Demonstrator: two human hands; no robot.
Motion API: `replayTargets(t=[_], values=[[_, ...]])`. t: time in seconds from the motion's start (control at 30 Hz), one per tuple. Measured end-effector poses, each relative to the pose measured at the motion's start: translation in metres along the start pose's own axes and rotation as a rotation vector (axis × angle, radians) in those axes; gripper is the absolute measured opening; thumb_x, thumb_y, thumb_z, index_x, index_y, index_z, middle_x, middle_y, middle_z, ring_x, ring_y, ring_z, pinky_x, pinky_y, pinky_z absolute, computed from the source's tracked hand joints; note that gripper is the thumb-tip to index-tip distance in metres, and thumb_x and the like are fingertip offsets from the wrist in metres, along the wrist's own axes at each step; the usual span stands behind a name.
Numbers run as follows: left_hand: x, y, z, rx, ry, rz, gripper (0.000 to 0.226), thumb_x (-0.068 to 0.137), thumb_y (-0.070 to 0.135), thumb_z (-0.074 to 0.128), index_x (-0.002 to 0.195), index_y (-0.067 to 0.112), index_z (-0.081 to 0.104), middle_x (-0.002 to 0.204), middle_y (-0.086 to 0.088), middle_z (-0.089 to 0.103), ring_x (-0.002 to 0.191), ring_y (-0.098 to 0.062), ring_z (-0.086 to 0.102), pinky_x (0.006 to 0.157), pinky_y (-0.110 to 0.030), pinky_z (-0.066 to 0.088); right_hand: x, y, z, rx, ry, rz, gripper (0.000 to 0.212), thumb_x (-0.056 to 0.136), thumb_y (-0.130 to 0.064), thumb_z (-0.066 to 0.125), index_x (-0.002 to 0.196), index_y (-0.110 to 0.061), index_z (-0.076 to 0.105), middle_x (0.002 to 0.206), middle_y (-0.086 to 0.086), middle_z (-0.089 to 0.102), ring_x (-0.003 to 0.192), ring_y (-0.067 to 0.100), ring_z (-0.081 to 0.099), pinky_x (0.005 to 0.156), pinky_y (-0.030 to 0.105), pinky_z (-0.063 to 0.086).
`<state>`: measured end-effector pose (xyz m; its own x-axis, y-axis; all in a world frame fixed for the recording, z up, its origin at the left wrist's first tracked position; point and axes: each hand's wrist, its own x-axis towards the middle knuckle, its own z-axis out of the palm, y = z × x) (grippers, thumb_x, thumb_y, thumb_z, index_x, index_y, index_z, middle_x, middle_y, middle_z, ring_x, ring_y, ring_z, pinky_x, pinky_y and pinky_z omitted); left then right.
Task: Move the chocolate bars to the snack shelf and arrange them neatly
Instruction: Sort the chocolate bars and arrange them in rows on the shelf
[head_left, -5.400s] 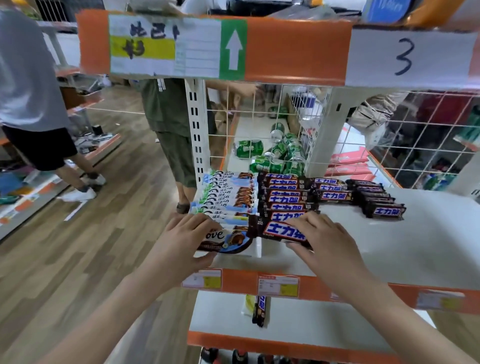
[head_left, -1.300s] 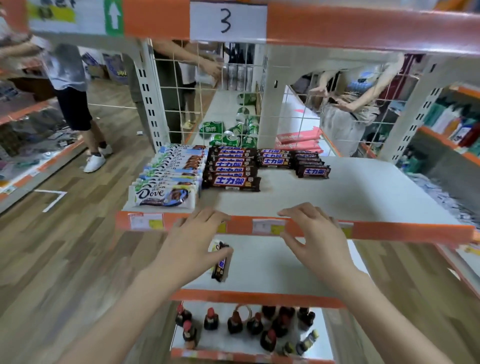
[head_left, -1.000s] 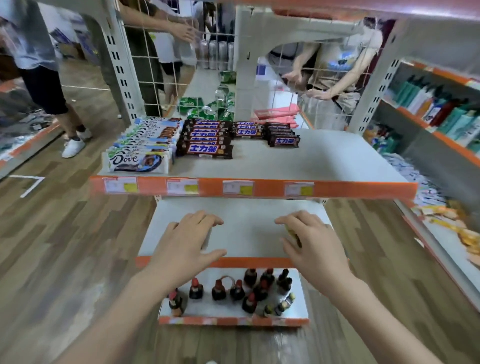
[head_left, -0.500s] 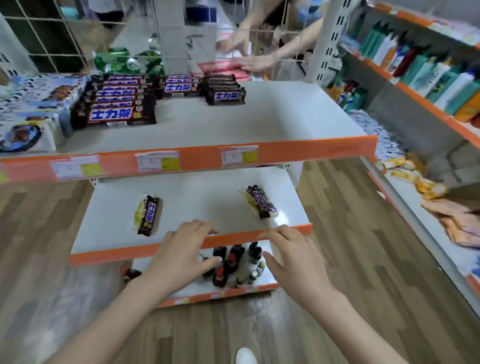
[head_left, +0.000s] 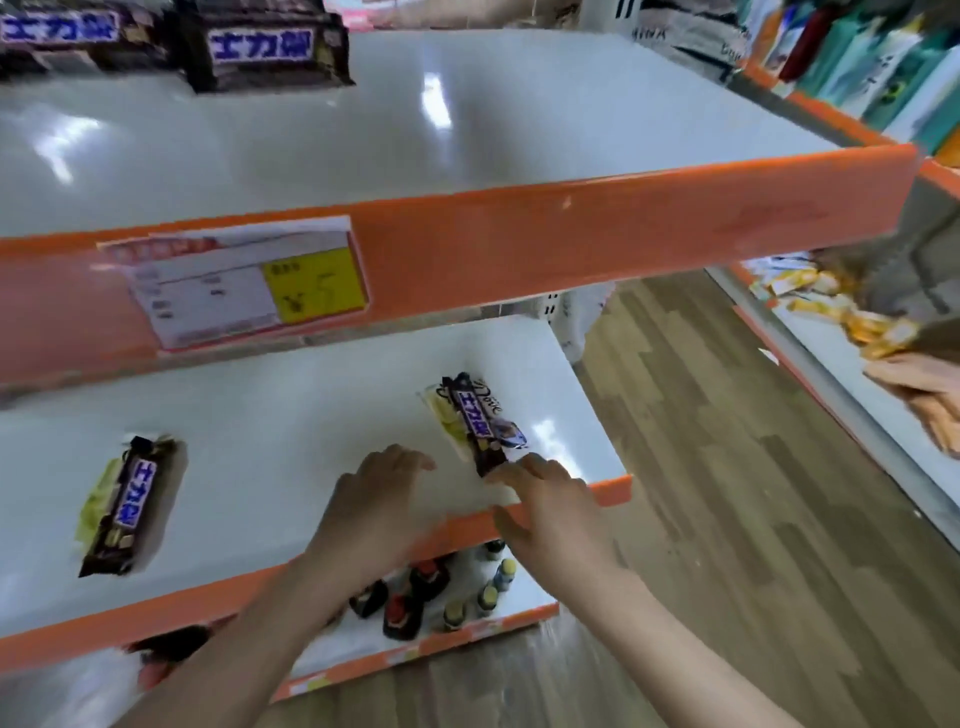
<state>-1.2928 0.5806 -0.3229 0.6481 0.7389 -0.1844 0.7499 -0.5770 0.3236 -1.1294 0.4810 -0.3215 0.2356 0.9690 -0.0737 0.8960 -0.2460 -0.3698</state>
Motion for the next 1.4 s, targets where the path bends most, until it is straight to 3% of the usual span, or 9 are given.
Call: replayTargets(t=[0.23,0.4,0.63,0.73,0.8,0.9,1.0,1.13,1.4], values=[[0.077,-0.012,0.048,0.096,0.049,0.067,0.054,0.094,0.020,0.042,0.143,0.021,0.019,0.151,0.004,0.016,0.136,-0.016,0.019,0.108,-0.040,0.023,0.066,0.024,0.050,-0.082,0.093,0.095,0.050,0.090,-0.046,0.050,0.133,-0.023,0.039,0.126,0.000,0.048,0.115,0.021,0.046,0.089,0.035,0.040],[0.093,-0.023,0.062,0.310,-0.002,0.142,0.057,0.098,0.019,0.030,0.148,0.020,0.004,0.157,0.004,0.005,0.143,-0.012,0.007,0.116,-0.043,0.005,0.085,0.025,0.060,-0.128,0.097,0.130,0.045,0.086,-0.034,0.053,0.126,-0.019,0.038,0.111,0.003,0.053,0.102,0.024,0.049,0.075,0.033,0.032],[0.074,-0.026,0.064,0.319,0.040,0.127,0.058,0.098,0.018,0.029,0.148,0.022,0.000,0.157,0.007,0.000,0.144,-0.009,0.003,0.115,-0.044,-0.006,0.079,0.032,0.050,-0.144,0.091,0.143,0.041,0.083,-0.016,0.051,0.123,-0.024,0.043,0.110,-0.002,0.054,0.101,0.023,0.048,0.073,0.030,0.028],[0.058,-0.024,0.067,0.291,0.061,0.071,0.062,0.095,0.016,0.036,0.148,0.022,0.004,0.156,0.004,0.008,0.143,-0.012,0.007,0.115,-0.046,-0.001,0.077,0.038,0.047,-0.138,0.112,0.149,0.040,0.080,-0.011,0.050,0.117,-0.024,0.047,0.103,-0.003,0.056,0.097,0.024,0.050,0.071,0.030,0.027],[0.044,-0.022,0.070,0.345,0.103,0.062,0.066,0.087,0.012,0.050,0.146,0.017,0.019,0.150,-0.004,0.024,0.139,-0.021,0.023,0.112,-0.049,0.016,0.076,0.041,0.048,-0.138,0.125,0.160,0.041,0.077,-0.008,0.050,0.115,-0.025,0.049,0.101,-0.003,0.056,0.095,0.024,0.050,0.070,0.030,0.026],[0.028,-0.021,0.069,0.333,0.153,0.017,0.054,0.074,0.006,0.064,0.126,0.012,0.049,0.128,-0.011,0.049,0.115,-0.032,0.049,0.091,-0.045,0.041,0.075,0.043,0.050,-0.160,0.136,0.167,0.042,0.077,-0.004,0.050,0.114,-0.025,0.049,0.101,-0.003,0.055,0.093,0.023,0.048,0.069,0.030,0.024],[0.022,-0.033,0.065,0.220,0.223,0.017,0.031,0.084,0.020,0.063,0.113,0.015,0.055,0.110,-0.005,0.051,0.102,-0.027,0.050,0.080,-0.038,0.039,0.077,0.041,0.051,-0.196,0.105,0.163,0.039,0.078,-0.006,0.049,0.113,-0.024,0.048,0.104,-0.004,0.054,0.095,0.021,0.047,0.070,0.030,0.024],[0.030,-0.056,0.057,0.062,0.187,-0.061,0.055,0.085,0.047,0.057,0.134,0.028,0.040,0.132,0.009,0.041,0.123,-0.015,0.035,0.097,-0.033,0.027,0.084,0.032,0.056,-0.199,0.081,0.133,0.036,0.086,-0.025,0.050,0.121,-0.022,0.044,0.113,-0.004,0.053,0.107,0.019,0.046,0.073,0.030,0.026],[0.038,-0.058,0.049,0.032,0.116,0.027,0.044,0.083,0.049,0.059,0.124,0.033,0.050,0.118,0.011,0.048,0.112,-0.011,0.042,0.093,-0.030,0.028,0.096,0.030,0.054,-0.208,-0.005,0.069,0.040,0.091,-0.045,0.051,0.120,-0.018,0.048,0.113,0.001,0.055,0.108,0.022,0.051,0.081,0.032,0.036]])
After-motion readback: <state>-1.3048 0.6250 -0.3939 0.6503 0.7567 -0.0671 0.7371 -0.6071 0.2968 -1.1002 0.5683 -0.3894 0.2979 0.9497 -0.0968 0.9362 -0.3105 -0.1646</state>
